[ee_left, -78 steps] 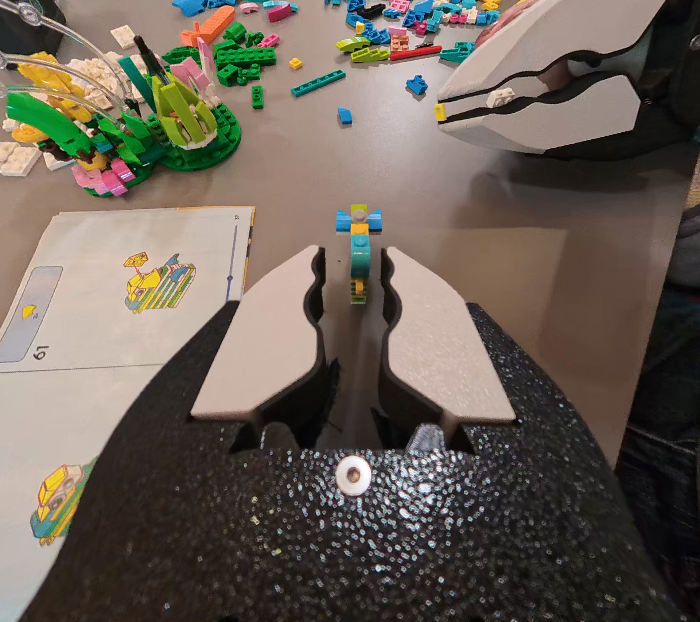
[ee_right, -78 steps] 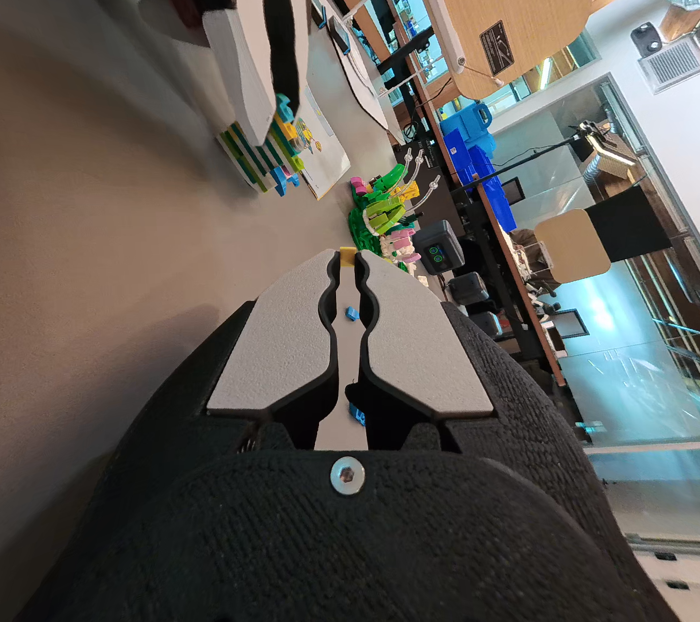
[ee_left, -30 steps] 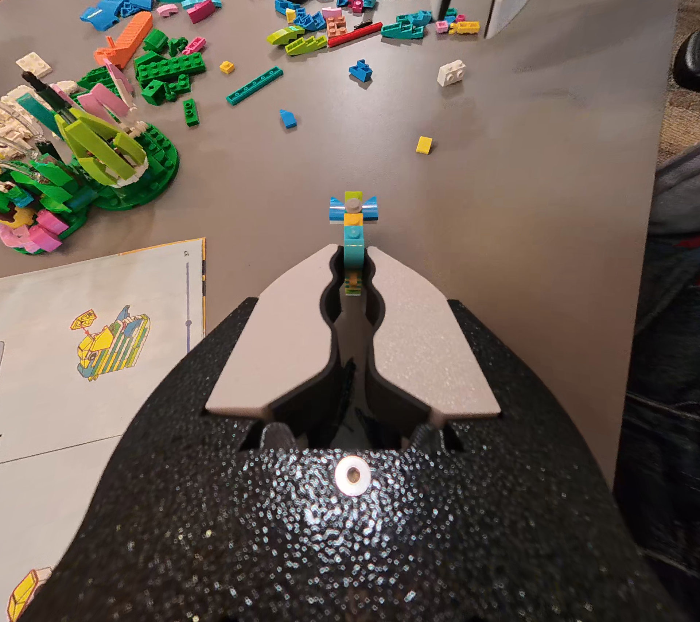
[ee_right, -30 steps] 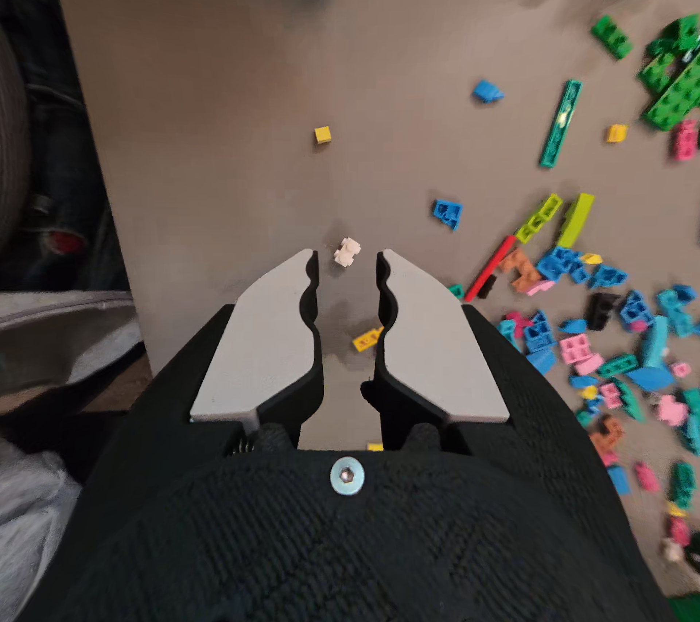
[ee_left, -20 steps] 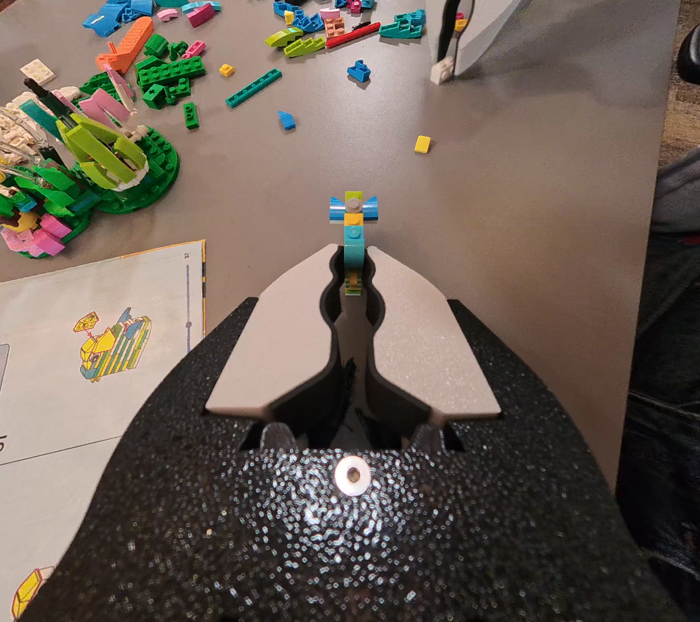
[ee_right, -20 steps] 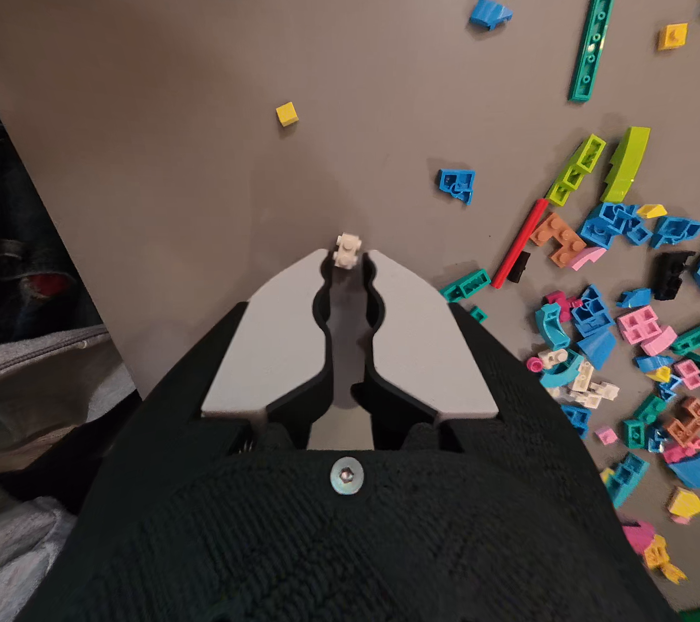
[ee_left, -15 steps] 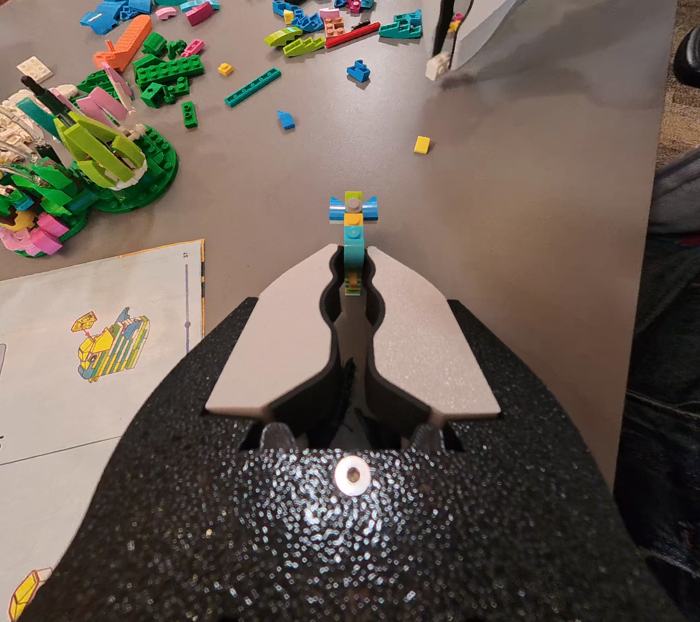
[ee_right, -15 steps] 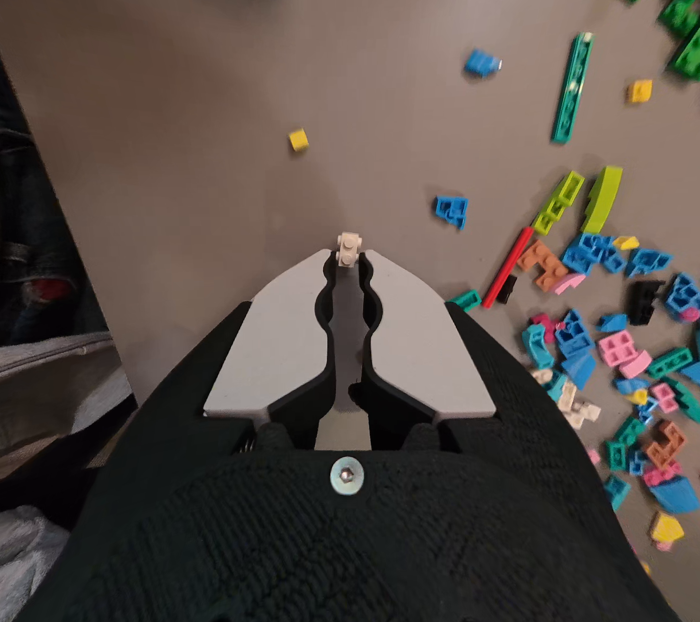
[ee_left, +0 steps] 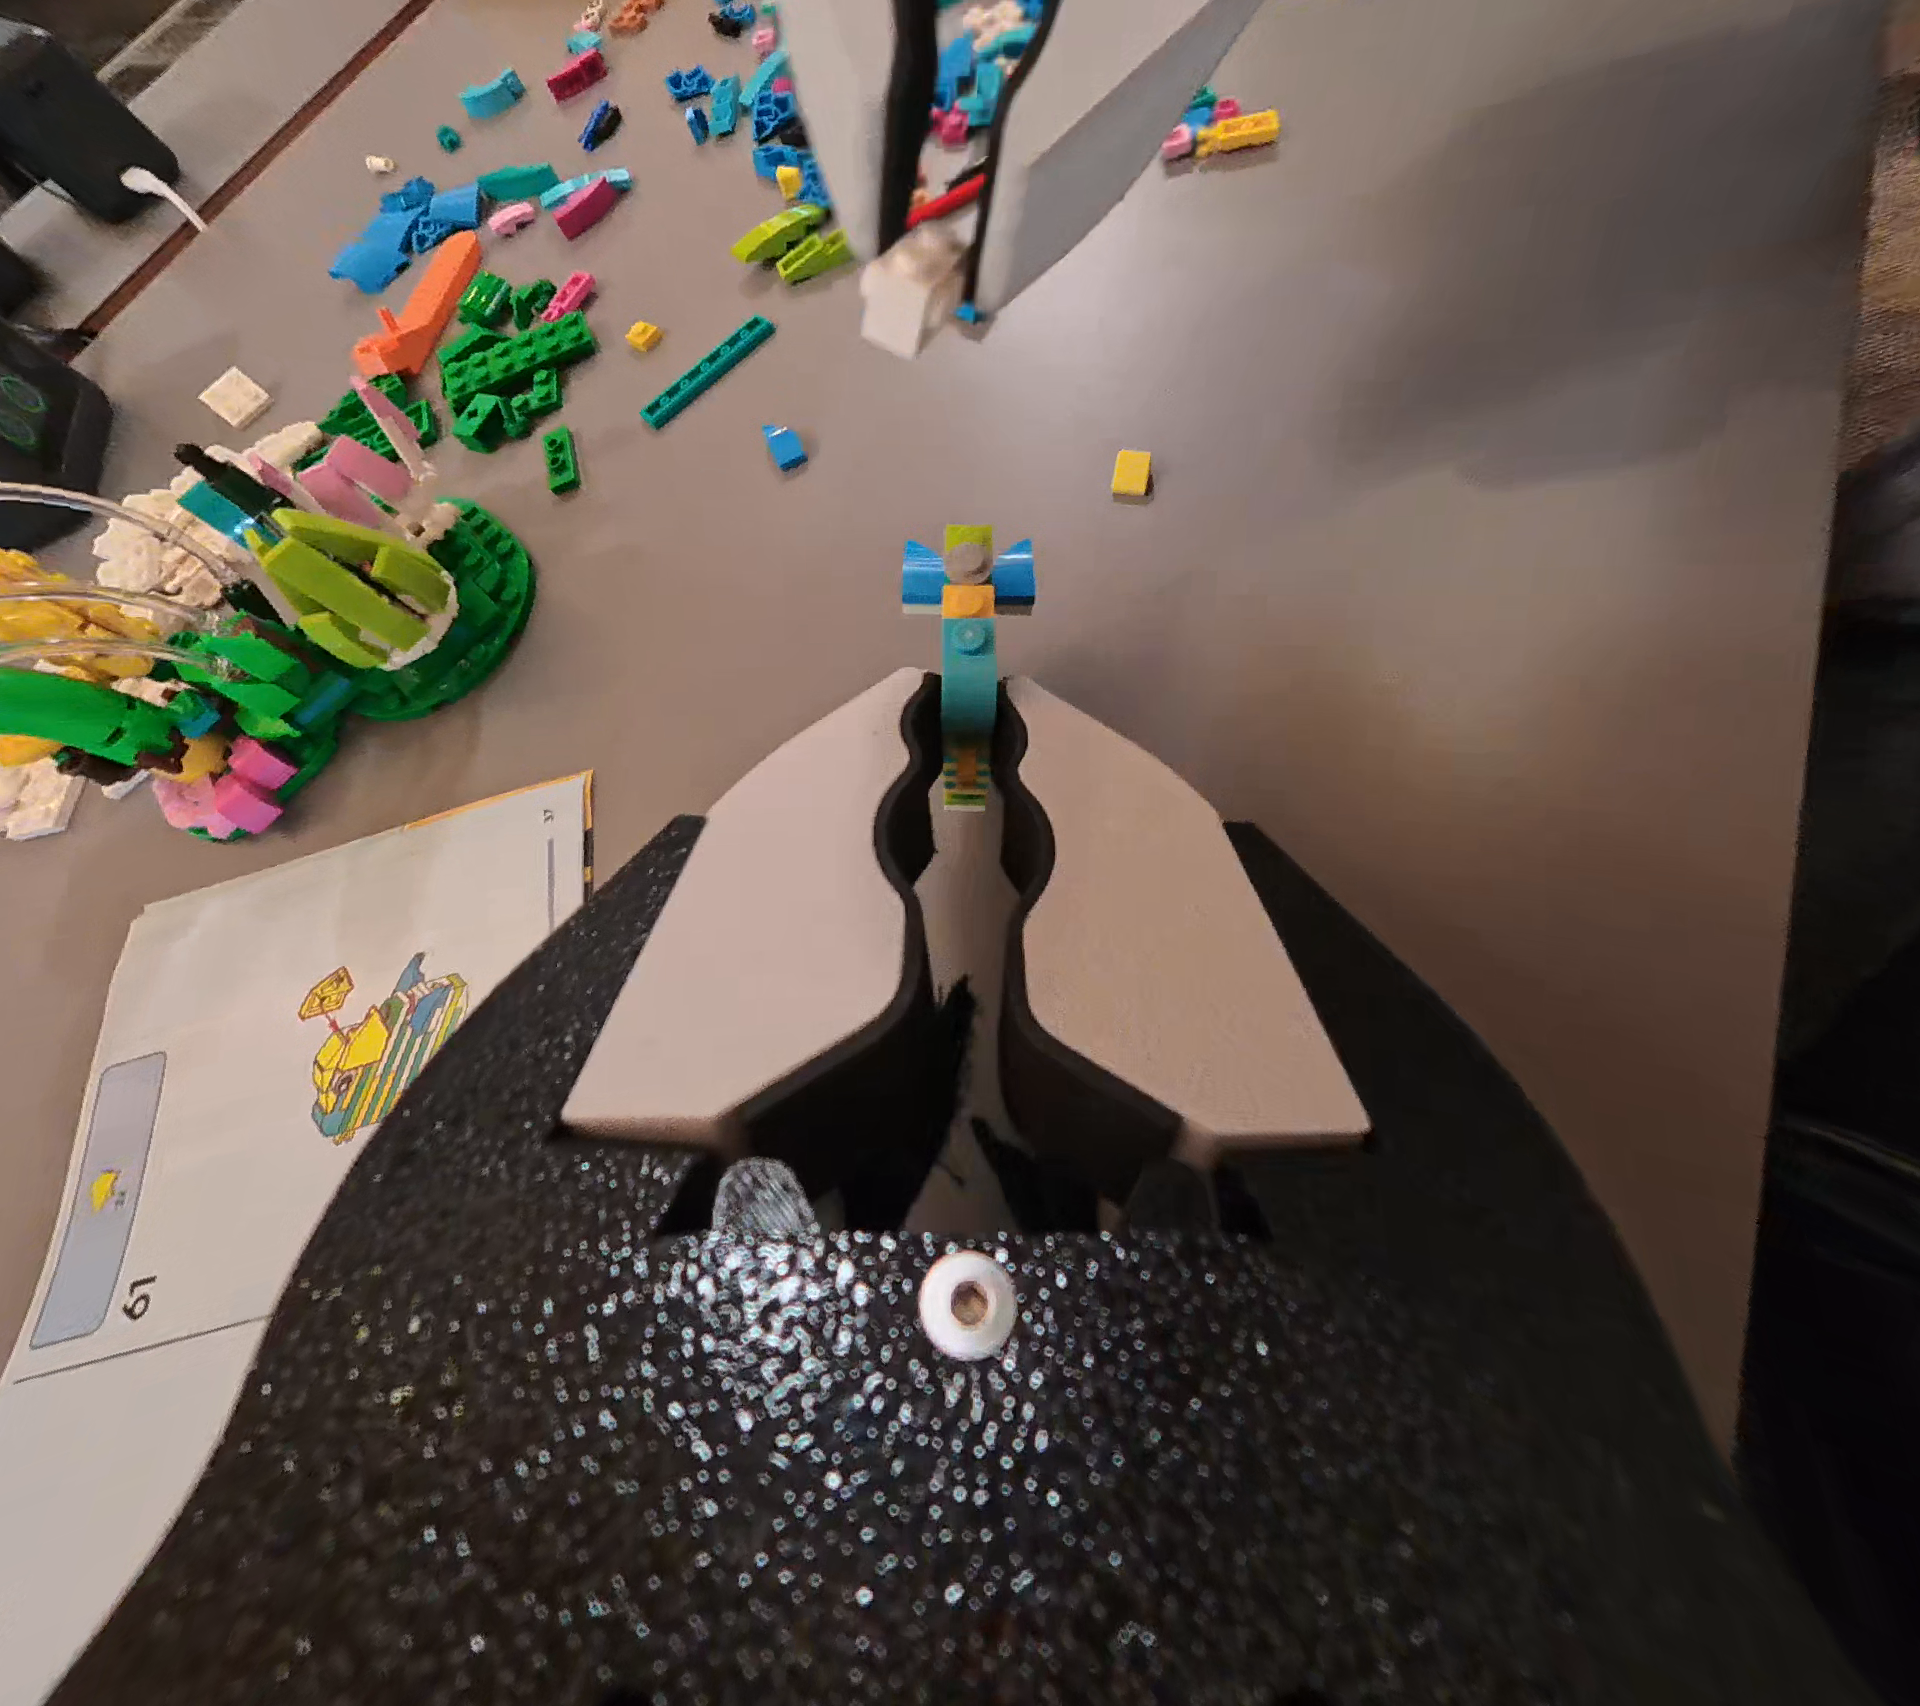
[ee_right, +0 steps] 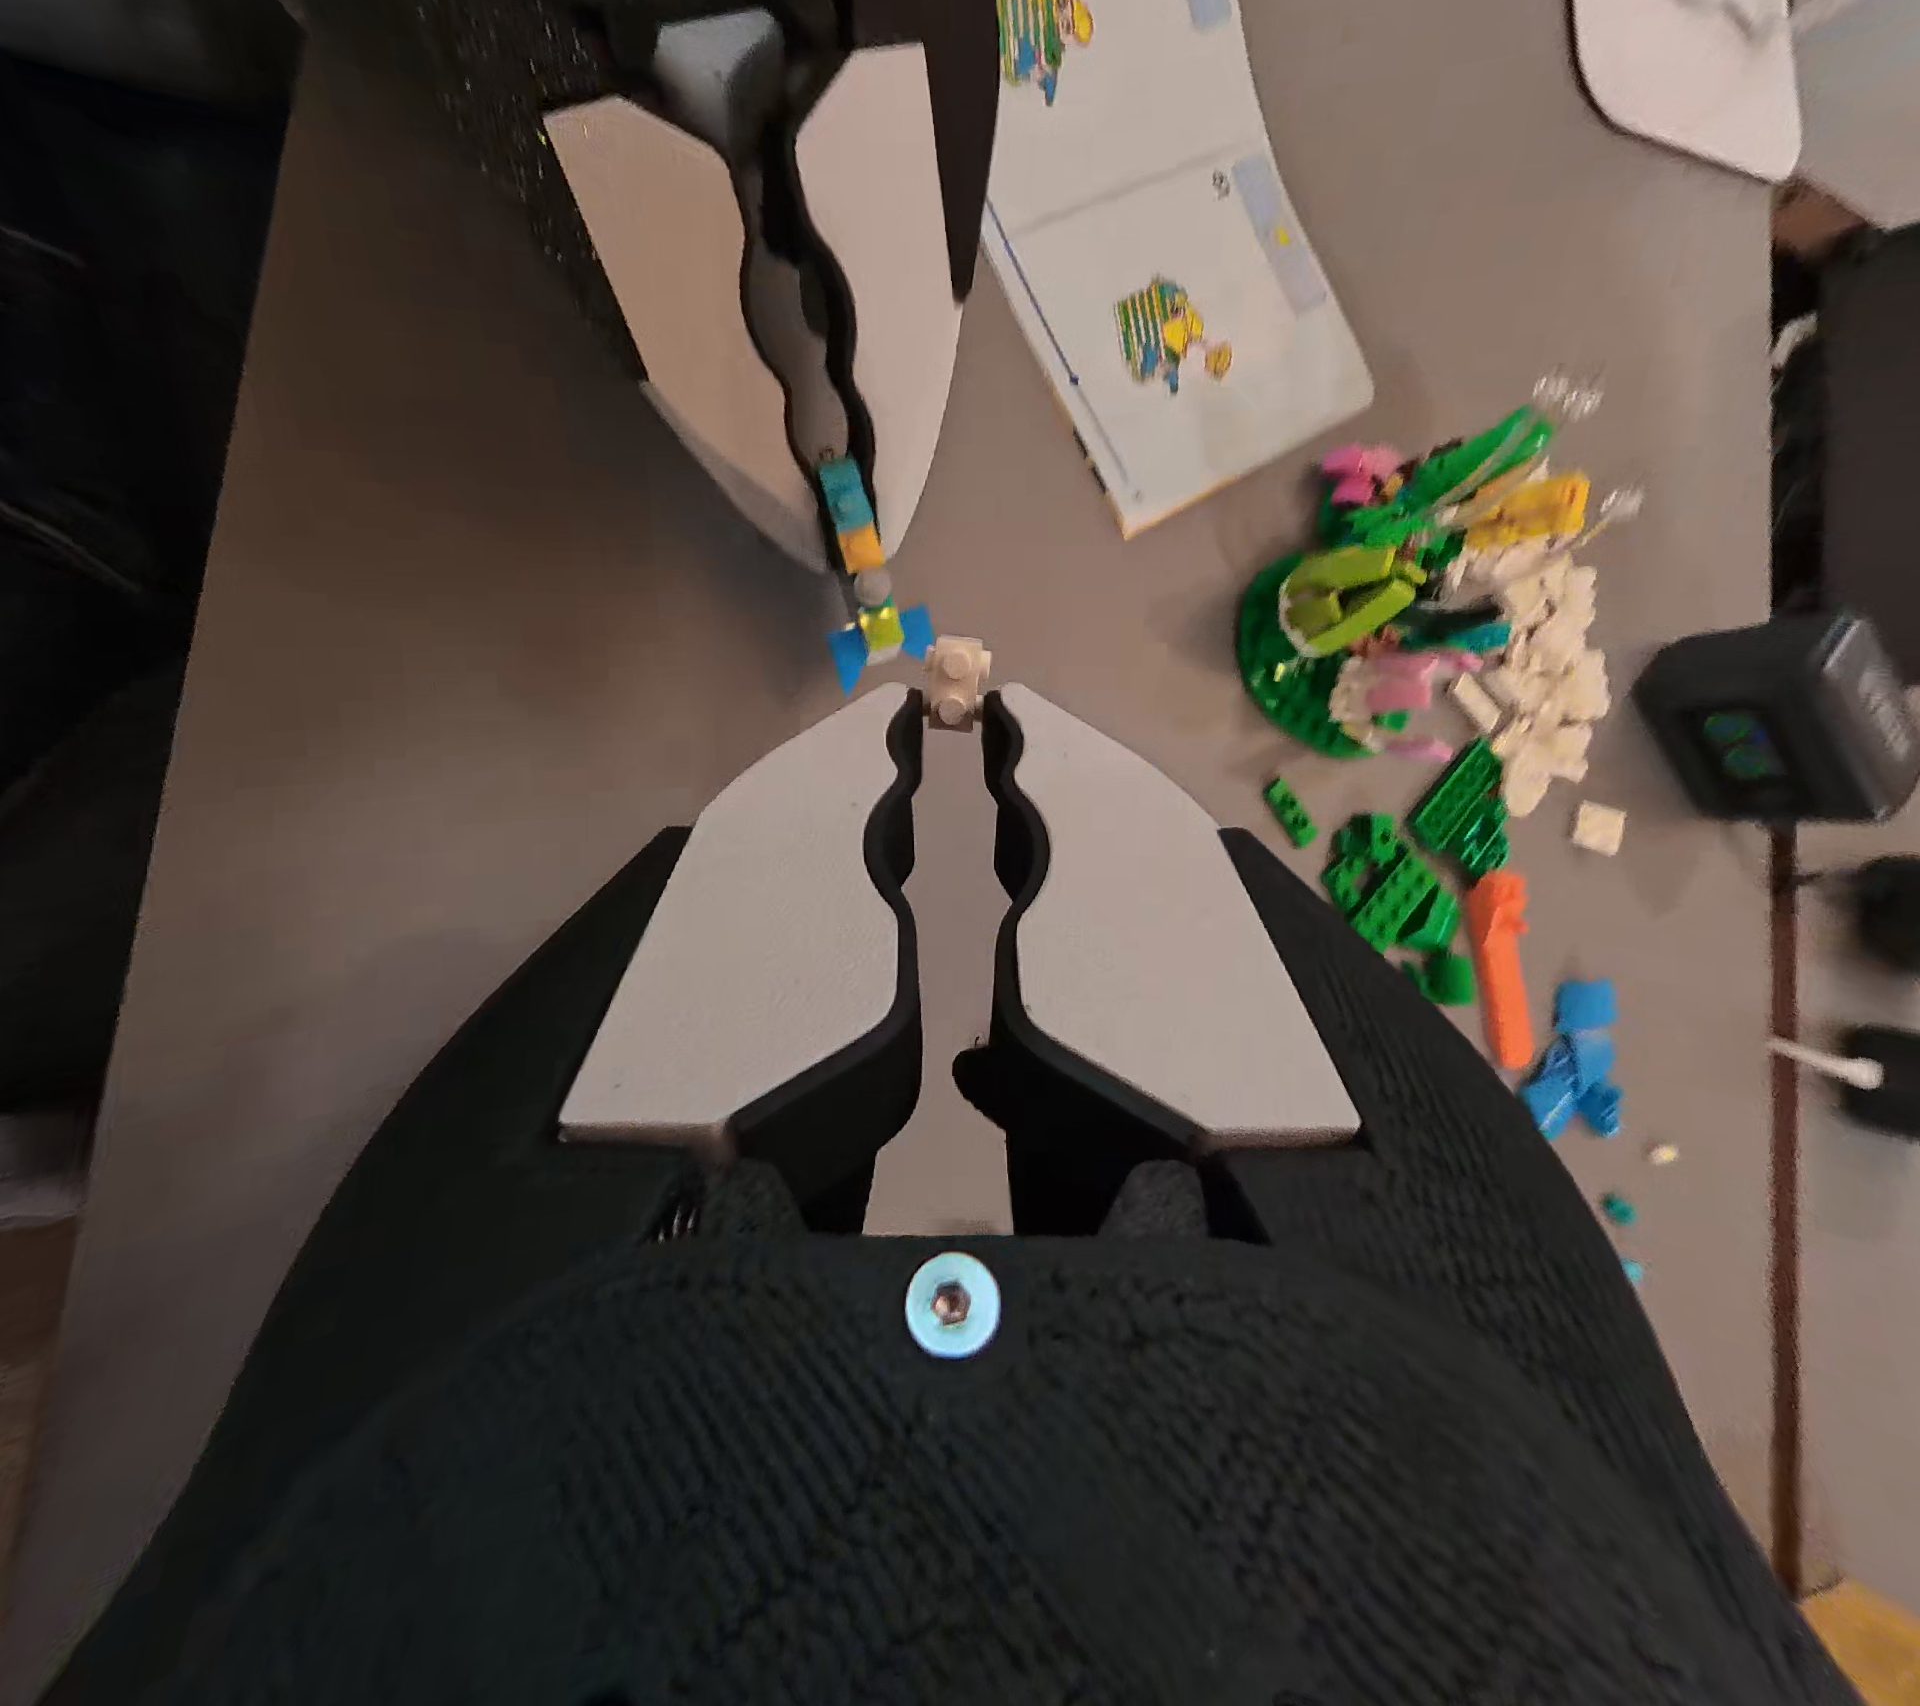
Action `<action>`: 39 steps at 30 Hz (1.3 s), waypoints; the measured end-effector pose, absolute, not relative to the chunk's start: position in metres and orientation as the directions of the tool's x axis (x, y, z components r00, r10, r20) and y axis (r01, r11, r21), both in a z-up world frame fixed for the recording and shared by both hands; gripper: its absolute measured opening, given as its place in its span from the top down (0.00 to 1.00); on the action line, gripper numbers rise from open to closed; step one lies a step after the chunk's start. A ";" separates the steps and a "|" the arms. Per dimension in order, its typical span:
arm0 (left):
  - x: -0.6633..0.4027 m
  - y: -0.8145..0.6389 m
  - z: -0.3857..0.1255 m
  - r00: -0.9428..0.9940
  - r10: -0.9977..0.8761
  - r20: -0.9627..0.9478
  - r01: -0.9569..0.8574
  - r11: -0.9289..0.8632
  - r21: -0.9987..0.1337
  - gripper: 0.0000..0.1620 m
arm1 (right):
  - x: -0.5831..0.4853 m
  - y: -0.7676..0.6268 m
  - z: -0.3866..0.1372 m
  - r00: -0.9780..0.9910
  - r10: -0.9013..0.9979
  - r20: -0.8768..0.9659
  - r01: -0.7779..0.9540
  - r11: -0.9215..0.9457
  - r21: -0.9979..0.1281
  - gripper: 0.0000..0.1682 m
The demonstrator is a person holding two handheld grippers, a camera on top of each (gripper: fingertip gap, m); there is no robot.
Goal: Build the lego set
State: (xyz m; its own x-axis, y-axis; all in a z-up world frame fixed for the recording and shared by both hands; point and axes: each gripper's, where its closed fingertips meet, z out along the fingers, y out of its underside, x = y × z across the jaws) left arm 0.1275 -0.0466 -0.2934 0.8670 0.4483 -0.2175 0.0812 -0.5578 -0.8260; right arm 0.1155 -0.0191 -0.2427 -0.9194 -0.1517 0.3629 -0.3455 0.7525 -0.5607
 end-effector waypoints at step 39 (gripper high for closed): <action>0.138 -0.048 -0.307 0.918 0.396 0.007 0.234 -0.528 -0.817 0.95 | 0.136 -0.044 -0.278 -0.898 -0.436 0.063 -0.425 0.816 -0.392 0.94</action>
State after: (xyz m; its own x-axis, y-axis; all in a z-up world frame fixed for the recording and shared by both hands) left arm 0.1382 -0.0481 -0.3066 0.9184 0.3955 0.0074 0.2339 -0.5278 -0.8165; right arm 0.1363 -0.0443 -0.2784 -0.8975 -0.4363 0.0635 -0.4246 0.8163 -0.3917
